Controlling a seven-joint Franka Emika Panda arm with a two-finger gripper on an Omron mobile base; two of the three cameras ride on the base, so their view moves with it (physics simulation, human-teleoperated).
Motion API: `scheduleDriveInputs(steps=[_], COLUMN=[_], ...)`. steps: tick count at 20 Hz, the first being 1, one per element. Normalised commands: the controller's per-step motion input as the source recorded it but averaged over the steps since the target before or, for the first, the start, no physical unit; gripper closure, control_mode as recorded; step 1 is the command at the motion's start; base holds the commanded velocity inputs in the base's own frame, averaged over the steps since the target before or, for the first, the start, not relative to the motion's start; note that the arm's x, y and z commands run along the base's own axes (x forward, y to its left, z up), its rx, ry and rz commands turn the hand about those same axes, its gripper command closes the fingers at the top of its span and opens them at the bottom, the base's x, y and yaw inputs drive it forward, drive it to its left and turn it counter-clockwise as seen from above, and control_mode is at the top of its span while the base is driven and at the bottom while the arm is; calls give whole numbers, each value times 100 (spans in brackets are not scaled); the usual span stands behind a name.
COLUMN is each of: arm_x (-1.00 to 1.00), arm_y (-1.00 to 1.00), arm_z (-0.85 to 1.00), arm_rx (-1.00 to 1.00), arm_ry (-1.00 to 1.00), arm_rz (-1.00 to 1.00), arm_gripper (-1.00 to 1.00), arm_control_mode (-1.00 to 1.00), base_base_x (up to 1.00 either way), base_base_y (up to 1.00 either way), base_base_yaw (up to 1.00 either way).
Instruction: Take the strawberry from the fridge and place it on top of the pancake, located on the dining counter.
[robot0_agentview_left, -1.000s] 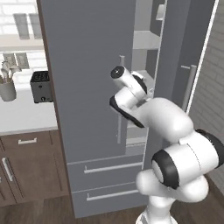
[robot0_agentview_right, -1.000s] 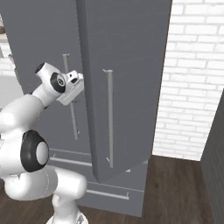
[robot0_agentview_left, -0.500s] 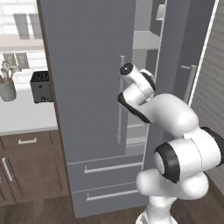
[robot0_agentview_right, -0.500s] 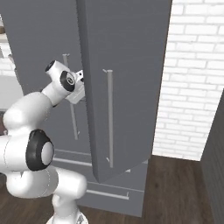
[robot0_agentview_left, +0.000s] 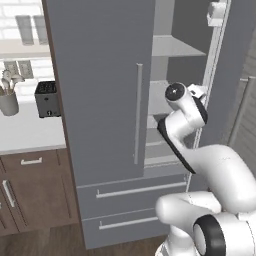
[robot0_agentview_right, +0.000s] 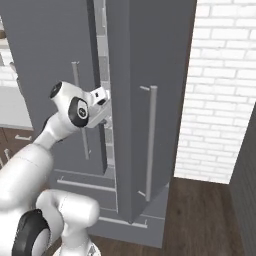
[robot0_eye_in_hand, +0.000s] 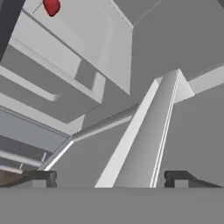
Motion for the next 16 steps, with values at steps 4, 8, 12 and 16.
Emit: scheduleDriveInputs(steps=[4, 8, 12, 16], arm_x=[-57, -51, -4, 0], arm_y=[-100, -100, -91, -71], arm_z=[25, 8, 20, 26], arm_rx=[2, 4, 3, 2], arm_ry=[0, 0, 0, -4], arm_rz=[-3, -1, -2, 0], arm_gripper=[-100, -100, -100, -100], arm_control_mode=[-100, -100, -100, -100], base_base_x=[0, 0, 0, 0], base_base_y=[0, 0, 0, 0], base_base_yaw=[0, 0, 0, 0])
